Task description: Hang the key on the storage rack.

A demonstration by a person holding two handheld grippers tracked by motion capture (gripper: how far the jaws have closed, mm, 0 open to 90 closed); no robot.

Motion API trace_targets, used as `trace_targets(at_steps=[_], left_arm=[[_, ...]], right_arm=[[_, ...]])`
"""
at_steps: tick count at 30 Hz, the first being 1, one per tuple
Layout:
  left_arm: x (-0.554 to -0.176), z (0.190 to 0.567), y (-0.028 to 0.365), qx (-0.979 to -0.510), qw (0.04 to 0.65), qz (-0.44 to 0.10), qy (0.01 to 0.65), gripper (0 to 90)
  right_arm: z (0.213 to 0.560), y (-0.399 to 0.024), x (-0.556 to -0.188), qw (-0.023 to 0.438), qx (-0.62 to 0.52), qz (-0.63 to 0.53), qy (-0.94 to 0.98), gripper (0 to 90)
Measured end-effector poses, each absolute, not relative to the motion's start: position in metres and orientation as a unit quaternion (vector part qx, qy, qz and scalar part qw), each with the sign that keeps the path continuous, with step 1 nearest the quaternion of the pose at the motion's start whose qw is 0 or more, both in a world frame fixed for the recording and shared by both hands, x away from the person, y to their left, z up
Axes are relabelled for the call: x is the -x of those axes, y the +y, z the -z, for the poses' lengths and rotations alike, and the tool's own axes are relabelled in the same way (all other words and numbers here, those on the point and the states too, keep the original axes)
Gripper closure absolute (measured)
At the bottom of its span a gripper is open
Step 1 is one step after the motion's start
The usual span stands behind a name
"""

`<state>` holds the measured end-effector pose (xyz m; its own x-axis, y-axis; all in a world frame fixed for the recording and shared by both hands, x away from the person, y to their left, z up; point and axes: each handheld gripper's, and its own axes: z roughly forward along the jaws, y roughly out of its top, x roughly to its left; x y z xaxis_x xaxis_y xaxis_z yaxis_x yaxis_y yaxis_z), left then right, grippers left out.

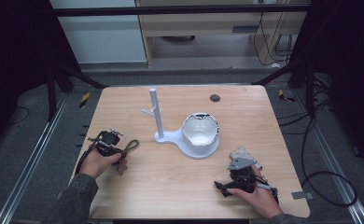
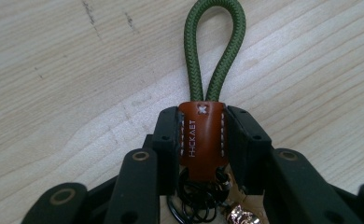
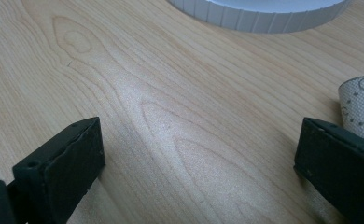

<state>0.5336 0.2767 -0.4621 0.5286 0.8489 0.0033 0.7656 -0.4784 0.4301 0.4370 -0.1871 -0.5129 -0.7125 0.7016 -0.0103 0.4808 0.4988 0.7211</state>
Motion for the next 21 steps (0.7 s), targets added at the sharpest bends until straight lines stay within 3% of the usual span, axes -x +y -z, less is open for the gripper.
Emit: trace_targets(at_steps=[21], left_arm=[[-0.483,0.415,0.275,-0.83,0.314,-0.178,0.424,65.6]], right_arm=[[0.513,-0.187,-0.437,0.153,-0.347,-0.361,0.852,1.5]])
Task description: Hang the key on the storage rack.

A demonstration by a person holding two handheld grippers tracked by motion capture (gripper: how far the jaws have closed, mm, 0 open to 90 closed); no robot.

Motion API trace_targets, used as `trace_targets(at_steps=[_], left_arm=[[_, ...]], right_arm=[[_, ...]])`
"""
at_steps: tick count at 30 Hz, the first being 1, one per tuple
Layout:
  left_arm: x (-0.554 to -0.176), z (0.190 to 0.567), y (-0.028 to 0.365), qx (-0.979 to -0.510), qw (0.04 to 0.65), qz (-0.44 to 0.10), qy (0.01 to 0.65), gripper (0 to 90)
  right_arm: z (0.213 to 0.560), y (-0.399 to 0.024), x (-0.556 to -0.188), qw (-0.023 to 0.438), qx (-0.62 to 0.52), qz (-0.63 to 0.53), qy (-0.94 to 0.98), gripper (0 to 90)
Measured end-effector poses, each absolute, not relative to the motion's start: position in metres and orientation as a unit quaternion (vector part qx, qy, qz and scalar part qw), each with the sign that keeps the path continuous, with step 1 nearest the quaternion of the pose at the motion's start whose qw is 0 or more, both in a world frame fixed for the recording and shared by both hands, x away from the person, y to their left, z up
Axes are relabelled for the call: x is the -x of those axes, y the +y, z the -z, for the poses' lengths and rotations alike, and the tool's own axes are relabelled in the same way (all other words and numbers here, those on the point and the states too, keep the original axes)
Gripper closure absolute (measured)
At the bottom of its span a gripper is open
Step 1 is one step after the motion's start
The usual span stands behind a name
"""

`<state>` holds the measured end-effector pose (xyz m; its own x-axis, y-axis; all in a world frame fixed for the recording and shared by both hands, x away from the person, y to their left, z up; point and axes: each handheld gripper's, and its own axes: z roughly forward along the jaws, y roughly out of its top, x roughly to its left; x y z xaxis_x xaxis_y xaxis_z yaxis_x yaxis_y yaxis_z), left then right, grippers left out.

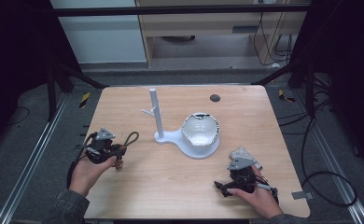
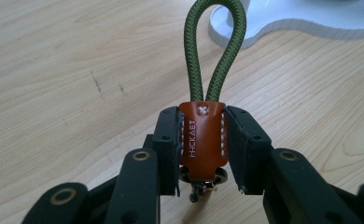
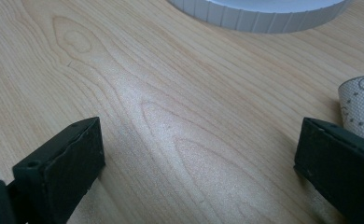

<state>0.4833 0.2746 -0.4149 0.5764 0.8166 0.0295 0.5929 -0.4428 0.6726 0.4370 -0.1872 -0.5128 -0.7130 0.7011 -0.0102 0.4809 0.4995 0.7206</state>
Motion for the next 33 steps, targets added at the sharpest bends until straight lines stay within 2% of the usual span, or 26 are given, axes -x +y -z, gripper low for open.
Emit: trace_targets(at_steps=[12,33], left_arm=[[-0.476,0.397,0.267,-0.811,0.361,-0.204,0.413,65.6],[-0.472,0.373,0.24,-0.804,0.397,-0.222,0.382,65.7]], right_arm=[[0.513,-0.187,-0.437,0.153,-0.346,-0.361,0.852,1.5],[0.513,-0.187,-0.437,0.154,-0.346,-0.362,0.852,1.5]])
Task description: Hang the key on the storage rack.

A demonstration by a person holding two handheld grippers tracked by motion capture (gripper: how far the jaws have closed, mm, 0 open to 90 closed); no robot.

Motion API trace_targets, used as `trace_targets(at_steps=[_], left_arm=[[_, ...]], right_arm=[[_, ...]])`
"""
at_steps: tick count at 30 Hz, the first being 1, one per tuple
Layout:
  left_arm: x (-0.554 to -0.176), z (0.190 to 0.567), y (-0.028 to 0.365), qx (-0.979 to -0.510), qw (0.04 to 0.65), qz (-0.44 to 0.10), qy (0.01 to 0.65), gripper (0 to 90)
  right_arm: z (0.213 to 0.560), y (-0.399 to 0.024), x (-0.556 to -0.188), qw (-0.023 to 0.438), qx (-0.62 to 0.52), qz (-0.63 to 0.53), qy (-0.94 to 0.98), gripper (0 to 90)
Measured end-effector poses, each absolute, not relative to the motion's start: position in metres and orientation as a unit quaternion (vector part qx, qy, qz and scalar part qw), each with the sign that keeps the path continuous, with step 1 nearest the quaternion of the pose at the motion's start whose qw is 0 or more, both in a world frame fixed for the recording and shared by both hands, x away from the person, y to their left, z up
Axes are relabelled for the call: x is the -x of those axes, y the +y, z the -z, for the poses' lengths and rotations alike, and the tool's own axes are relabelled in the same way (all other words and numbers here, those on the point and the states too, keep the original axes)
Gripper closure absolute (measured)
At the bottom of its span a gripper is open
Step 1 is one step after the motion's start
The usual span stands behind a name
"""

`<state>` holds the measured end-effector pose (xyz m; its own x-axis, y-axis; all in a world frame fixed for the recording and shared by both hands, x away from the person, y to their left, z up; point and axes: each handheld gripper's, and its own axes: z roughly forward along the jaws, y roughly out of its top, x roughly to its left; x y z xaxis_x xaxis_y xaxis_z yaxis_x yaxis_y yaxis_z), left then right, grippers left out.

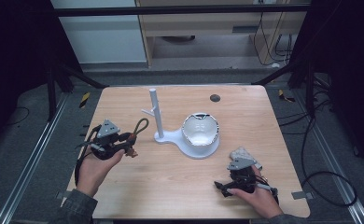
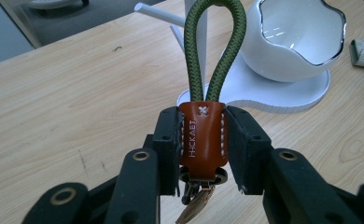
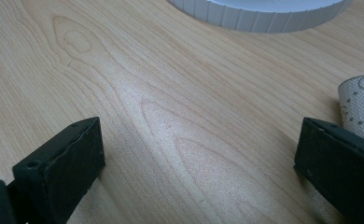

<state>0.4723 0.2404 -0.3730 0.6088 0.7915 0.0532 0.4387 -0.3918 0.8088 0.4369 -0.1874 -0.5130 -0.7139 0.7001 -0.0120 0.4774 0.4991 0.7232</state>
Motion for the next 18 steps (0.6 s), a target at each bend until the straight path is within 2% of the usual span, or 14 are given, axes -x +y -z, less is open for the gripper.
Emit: trace_targets(at_steps=[18], left_arm=[[-0.473,0.363,0.227,-0.796,0.419,-0.227,0.374,65.6]], right_arm=[[0.513,-0.188,-0.436,0.154,-0.346,-0.362,0.852,1.5]])
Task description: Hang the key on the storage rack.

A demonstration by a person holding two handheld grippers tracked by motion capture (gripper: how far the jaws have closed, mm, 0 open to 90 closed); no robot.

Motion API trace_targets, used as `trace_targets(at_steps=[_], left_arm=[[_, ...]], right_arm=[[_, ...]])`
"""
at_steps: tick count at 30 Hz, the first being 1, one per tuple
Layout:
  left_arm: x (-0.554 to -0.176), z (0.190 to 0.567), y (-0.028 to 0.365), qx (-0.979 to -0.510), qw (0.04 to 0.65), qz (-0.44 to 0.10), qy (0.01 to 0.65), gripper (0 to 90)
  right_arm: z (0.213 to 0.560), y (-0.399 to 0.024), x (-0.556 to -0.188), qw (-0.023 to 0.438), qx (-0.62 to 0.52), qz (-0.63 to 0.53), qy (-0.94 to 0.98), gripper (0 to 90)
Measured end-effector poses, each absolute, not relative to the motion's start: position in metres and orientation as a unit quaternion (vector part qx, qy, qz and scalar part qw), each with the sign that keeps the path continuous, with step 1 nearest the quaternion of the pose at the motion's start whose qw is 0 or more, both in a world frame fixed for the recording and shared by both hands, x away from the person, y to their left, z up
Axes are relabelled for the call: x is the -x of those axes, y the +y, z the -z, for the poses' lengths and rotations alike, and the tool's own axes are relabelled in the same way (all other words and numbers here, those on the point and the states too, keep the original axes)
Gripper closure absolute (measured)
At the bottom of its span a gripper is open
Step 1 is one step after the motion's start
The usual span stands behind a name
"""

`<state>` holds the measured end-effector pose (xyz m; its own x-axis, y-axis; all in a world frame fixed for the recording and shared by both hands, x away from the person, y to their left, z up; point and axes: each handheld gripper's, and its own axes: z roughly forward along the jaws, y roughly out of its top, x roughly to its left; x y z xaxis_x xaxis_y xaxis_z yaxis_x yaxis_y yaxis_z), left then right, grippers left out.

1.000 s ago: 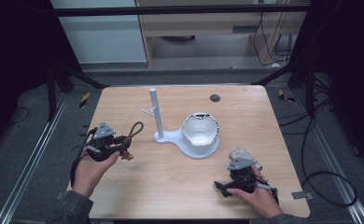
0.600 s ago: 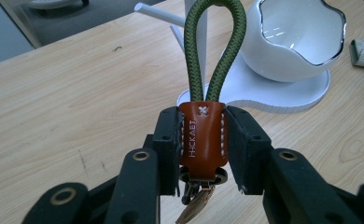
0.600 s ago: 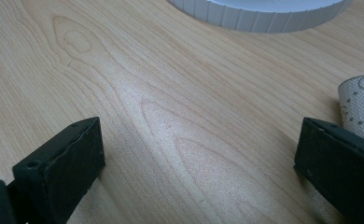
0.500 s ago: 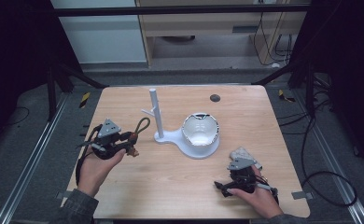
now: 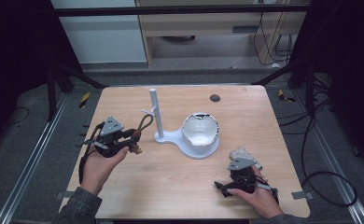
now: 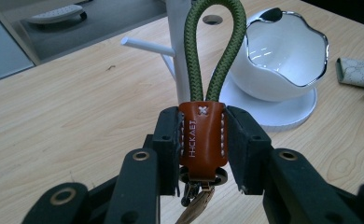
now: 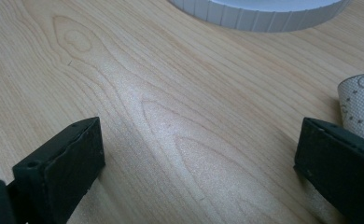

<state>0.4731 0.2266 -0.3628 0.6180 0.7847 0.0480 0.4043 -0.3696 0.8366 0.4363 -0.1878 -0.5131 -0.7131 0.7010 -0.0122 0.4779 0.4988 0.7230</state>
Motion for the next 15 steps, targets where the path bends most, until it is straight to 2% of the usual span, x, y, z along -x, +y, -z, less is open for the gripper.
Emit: trace_targets(at_steps=[15], left_arm=[[-0.469,0.349,0.217,-0.792,0.434,-0.234,0.361,65.6]], right_arm=[[0.513,-0.188,-0.435,0.153,-0.347,-0.362,0.852,1.5]])
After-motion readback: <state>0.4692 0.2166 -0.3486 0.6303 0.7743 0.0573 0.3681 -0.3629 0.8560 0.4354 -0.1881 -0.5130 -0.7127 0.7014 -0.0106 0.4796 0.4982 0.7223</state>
